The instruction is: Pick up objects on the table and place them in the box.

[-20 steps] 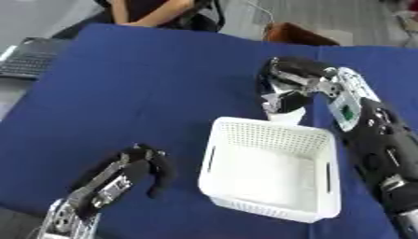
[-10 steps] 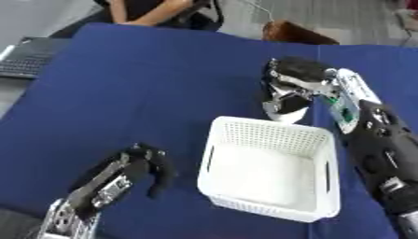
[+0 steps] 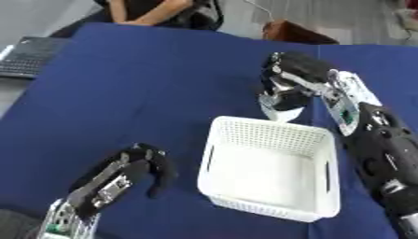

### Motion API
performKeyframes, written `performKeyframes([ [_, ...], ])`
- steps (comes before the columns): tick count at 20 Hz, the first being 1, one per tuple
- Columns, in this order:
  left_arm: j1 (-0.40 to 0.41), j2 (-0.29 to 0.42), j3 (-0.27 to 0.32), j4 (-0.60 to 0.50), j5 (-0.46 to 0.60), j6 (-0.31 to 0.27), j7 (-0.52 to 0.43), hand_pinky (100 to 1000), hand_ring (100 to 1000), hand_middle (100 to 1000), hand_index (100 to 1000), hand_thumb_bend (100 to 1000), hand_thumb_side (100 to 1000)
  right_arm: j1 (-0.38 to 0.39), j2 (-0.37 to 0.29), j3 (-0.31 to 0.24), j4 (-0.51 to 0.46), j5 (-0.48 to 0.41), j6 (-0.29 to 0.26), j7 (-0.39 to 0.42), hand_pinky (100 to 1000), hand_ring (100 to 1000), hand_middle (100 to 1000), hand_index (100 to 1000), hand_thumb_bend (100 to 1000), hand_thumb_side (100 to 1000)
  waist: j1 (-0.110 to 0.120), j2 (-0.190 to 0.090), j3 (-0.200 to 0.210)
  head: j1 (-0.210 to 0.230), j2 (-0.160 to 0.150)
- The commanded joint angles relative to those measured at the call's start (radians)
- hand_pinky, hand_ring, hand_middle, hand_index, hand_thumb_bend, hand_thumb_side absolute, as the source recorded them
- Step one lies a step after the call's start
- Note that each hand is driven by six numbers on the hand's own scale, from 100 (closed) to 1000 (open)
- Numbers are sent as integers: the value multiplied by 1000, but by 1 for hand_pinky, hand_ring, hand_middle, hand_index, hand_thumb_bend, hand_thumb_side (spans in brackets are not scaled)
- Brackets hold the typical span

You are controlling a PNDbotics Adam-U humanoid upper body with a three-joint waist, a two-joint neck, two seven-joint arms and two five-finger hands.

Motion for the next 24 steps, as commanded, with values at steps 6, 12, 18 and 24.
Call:
performKeyframes([
  [6, -9, 3, 2, -19, 7, -2, -3, 157, 253, 405, 670, 100, 920, -20, -17, 4, -11, 57, -22, -40, 100, 100, 100, 192, 100, 726, 1, -15, -4, 5, -1],
  [12, -9, 4, 3, -19, 7, 0, -4, 157, 253, 405, 670, 101, 922, -33, -29, 12, -20, 68, -45, -65, 100, 100, 100, 193, 100, 731, -2, -16, -5, 8, -1],
  [18, -4, 11, 7, -19, 5, 0, -1, 158, 253, 405, 670, 101, 918, -92, -91, 38, -83, -5, -81, -88, 100, 100, 100, 196, 100, 753, -9, -24, -13, 16, 4],
  [24, 1, 24, 8, -19, 3, 10, 3, 159, 253, 405, 670, 104, 916, -177, -141, 92, -83, -60, -129, -85, 100, 100, 100, 200, 100, 771, -27, -40, -28, 26, 8],
])
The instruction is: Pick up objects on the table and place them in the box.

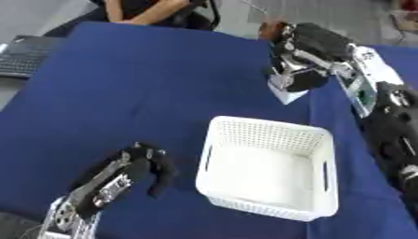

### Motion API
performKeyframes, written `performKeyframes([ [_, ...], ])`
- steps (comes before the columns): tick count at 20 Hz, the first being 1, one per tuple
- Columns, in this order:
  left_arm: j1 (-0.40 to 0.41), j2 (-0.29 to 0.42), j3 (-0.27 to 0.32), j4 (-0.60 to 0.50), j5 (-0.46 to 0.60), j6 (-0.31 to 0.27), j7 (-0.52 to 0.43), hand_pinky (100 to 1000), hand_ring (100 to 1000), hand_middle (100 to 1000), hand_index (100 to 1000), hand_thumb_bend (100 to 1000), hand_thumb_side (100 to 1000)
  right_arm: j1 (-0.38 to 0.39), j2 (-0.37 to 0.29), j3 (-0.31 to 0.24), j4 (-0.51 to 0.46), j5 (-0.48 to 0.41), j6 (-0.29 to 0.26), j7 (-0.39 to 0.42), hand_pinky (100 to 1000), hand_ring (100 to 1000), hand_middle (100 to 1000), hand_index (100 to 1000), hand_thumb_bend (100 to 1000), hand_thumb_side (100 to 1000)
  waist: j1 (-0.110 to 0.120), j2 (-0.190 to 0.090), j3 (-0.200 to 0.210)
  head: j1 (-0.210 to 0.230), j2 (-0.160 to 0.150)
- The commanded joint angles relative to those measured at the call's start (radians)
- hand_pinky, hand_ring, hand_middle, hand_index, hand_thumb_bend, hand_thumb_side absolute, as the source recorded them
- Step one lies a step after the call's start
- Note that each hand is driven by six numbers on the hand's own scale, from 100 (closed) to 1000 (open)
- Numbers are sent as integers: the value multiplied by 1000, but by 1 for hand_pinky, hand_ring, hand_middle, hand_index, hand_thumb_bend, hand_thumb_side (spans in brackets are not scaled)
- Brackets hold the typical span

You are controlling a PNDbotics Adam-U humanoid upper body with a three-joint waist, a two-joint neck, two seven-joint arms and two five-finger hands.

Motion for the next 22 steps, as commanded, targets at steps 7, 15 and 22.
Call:
performKeyframes([
  [7, 7, 33, 11, -17, 1, 9, 3, 159, 253, 405, 671, 104, 917, -88, -35, 70, 15, -46, -36, 7, 100, 100, 100, 201, 100, 773, -15, -35, -7, 27, 4],
  [15, 8, 35, 12, -15, 1, 10, 3, 160, 254, 405, 671, 105, 919, -93, -35, 81, 12, -84, -36, 20, 100, 100, 100, 201, 100, 774, -18, -38, -7, 29, 3],
  [22, 9, 34, 15, -15, -2, 9, 3, 160, 254, 405, 672, 105, 920, -68, -77, 139, -53, -169, -36, 41, 100, 100, 100, 201, 100, 767, -18, -36, -14, 33, 3],
])
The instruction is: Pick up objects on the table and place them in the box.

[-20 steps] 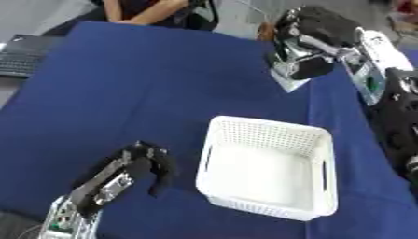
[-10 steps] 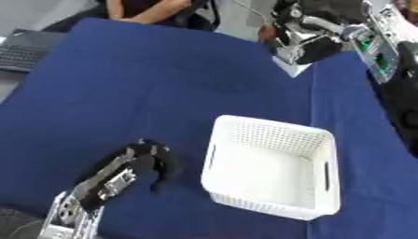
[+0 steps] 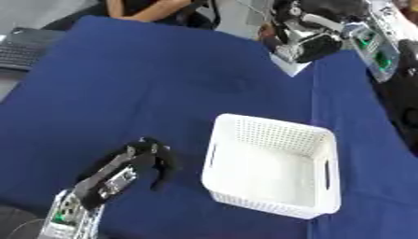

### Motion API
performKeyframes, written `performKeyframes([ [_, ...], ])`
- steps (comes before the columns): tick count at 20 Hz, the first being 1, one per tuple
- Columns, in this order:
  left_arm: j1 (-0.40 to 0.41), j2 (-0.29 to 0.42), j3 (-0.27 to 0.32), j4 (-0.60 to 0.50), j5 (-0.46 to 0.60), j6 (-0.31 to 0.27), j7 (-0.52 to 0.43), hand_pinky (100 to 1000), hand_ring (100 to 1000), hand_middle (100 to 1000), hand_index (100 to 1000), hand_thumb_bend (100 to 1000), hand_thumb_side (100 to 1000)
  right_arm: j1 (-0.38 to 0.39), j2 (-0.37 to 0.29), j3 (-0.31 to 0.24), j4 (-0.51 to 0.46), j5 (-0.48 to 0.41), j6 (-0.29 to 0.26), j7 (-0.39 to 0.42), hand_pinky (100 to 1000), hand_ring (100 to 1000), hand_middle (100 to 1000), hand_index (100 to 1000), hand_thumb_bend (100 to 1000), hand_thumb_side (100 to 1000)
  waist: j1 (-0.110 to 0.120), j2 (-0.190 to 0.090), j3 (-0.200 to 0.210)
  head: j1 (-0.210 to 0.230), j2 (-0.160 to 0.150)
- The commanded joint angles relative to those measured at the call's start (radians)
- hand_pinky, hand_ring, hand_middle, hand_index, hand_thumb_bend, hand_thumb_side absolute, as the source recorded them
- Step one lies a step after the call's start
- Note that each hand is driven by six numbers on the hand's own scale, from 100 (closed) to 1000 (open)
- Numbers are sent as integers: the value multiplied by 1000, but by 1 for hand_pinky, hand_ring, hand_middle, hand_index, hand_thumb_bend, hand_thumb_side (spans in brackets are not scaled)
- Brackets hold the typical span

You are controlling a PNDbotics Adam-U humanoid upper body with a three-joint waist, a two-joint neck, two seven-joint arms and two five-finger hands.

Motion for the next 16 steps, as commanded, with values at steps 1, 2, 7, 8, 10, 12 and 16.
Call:
performKeyframes([
  [1, 0, 16, 10, -15, -2, 1, 1, 159, 253, 405, 672, 105, 922, -4, -57, 43, -79, -68, 0, 12, 100, 100, 100, 200, 100, 765, 2, -19, -6, 14, -6],
  [2, 0, 16, 11, -15, -3, 1, 1, 159, 253, 405, 672, 105, 921, 6, -72, 63, -110, -97, 0, 18, 100, 100, 100, 200, 100, 766, 2, -18, -8, 16, -7],
  [7, -1, 15, 14, -17, -8, 0, 4, 160, 254, 406, 672, 103, 920, 58, -148, 146, -279, -283, 0, 93, 100, 100, 100, 199, 100, 767, 4, -15, -21, 21, -8],
  [8, -1, 14, 14, -17, -9, -1, 5, 160, 254, 406, 672, 104, 922, 65, -159, 153, -306, -319, 0, 114, 100, 100, 100, 199, 100, 757, 4, -14, -23, 21, -8],
  [10, -1, 14, 14, -17, -10, -1, 5, 160, 254, 406, 672, 104, 922, 74, -172, 156, -342, -382, 0, 162, 100, 100, 100, 200, 100, 758, 5, -14, -27, 20, -8],
  [12, -1, 13, 14, -17, -10, -1, 5, 160, 254, 406, 672, 104, 922, 80, -178, 150, -359, -430, 0, 205, 100, 100, 100, 200, 100, 756, 6, -13, -29, 20, -9],
  [16, -1, 12, 14, -17, -11, -2, 4, 160, 254, 406, 672, 104, 923, 84, -177, 139, -373, -497, 0, 266, 100, 100, 100, 200, 100, 755, 8, -12, -29, 21, -8],
])
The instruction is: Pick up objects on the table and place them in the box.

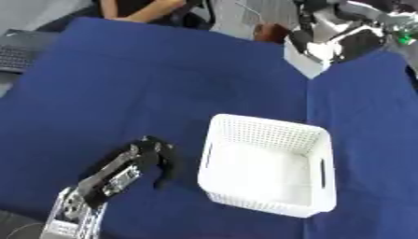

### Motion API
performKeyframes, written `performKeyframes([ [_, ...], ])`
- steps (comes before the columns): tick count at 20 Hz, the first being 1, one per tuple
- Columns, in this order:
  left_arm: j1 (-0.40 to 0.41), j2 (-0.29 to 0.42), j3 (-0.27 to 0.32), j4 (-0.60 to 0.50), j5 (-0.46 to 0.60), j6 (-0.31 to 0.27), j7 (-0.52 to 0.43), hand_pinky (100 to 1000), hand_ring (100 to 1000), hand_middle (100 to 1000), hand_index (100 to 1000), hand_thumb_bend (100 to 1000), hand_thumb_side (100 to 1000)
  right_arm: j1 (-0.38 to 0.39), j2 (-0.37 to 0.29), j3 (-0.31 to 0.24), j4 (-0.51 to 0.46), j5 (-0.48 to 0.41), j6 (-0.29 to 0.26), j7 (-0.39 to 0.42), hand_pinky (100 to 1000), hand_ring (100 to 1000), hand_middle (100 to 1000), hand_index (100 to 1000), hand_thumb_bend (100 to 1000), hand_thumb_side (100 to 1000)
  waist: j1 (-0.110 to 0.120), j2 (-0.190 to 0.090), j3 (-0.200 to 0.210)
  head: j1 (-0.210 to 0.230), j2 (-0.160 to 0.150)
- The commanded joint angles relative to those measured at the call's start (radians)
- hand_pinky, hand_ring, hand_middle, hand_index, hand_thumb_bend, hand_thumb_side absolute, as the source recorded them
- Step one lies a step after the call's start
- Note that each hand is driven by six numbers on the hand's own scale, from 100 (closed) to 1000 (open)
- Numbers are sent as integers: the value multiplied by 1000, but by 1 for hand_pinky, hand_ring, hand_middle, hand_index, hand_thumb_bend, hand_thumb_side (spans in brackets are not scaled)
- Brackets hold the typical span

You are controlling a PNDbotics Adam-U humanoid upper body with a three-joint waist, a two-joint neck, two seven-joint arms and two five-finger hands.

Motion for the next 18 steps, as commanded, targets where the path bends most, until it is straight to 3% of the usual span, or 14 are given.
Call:
performKeyframes([
  [1, -1, 12, 7, -17, -2, -1, 3, 160, 254, 406, 672, 104, 922, -13, -20, -17, -28, -55, -73, 117, 100, 100, 100, 200, 100, 753, 4, -13, 2, 9, -8],
  [11, -2, 11, 6, -18, 0, -1, 1, 161, 255, 407, 673, 103, 922, -6, 4, -14, -28, -143, -73, 197, 100, 100, 100, 198, 100, 755, 6, -13, 6, 8, -9],
  [18, -2, 11, 5, -18, 0, -2, -1, 161, 255, 407, 673, 103, 923, 0, 26, 27, -26, -227, -73, 272, 100, 100, 100, 196, 100, 737, 7, -11, 5, 6, -8],
])
